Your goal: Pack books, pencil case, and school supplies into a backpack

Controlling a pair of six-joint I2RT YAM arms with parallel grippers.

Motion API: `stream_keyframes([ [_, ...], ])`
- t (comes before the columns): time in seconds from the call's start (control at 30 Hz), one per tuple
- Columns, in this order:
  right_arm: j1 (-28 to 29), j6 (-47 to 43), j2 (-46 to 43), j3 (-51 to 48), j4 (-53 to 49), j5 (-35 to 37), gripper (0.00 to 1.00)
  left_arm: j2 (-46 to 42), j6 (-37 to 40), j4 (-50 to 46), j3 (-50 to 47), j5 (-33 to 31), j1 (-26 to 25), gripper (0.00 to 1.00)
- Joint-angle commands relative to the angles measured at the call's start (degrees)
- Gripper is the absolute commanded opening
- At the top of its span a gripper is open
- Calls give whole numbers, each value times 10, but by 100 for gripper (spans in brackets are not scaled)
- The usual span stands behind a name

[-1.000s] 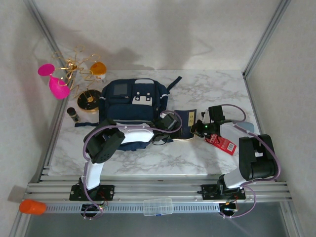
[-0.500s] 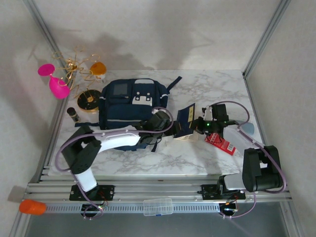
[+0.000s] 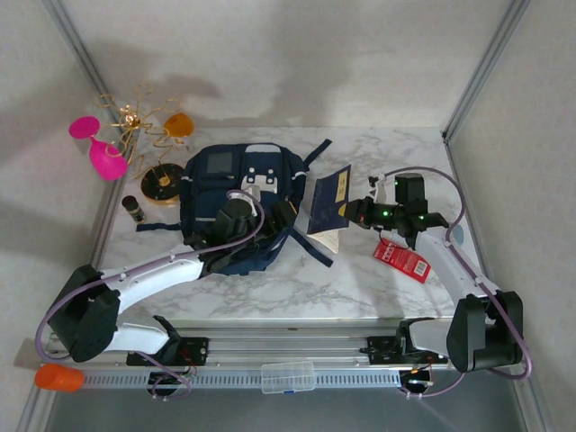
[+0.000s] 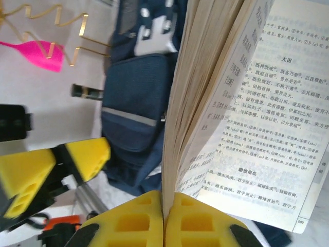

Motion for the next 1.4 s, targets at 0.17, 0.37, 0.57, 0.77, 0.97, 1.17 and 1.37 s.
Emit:
stream_keyframes([
  [0.17, 45, 76, -21, 36, 75, -132, 0, 22, -35, 168, -20, 101, 13, 89],
  [0.37, 62, 120, -24, 24, 141, -165, 0, 43, -60, 198, -12, 110, 12, 85],
  [0.57, 65, 140, -52, 19, 182, -176, 0, 41, -77, 190, -18, 94, 8, 84],
  [0.77, 79, 151, -38, 1, 214, -177, 0, 62, -121, 293, -23, 143, 1, 74],
  [0.97, 77, 66, -21, 4, 118, -141, 0, 44, -108, 272, -16, 128, 1, 45],
  [1.17, 74, 55, -8, -1, 95, -119, 0, 35, -105, 265, -17, 122, 1, 20],
  [1.37, 72, 31, -1, -2, 48, -89, 21, 28, -97, 257, -7, 115, 3, 0],
])
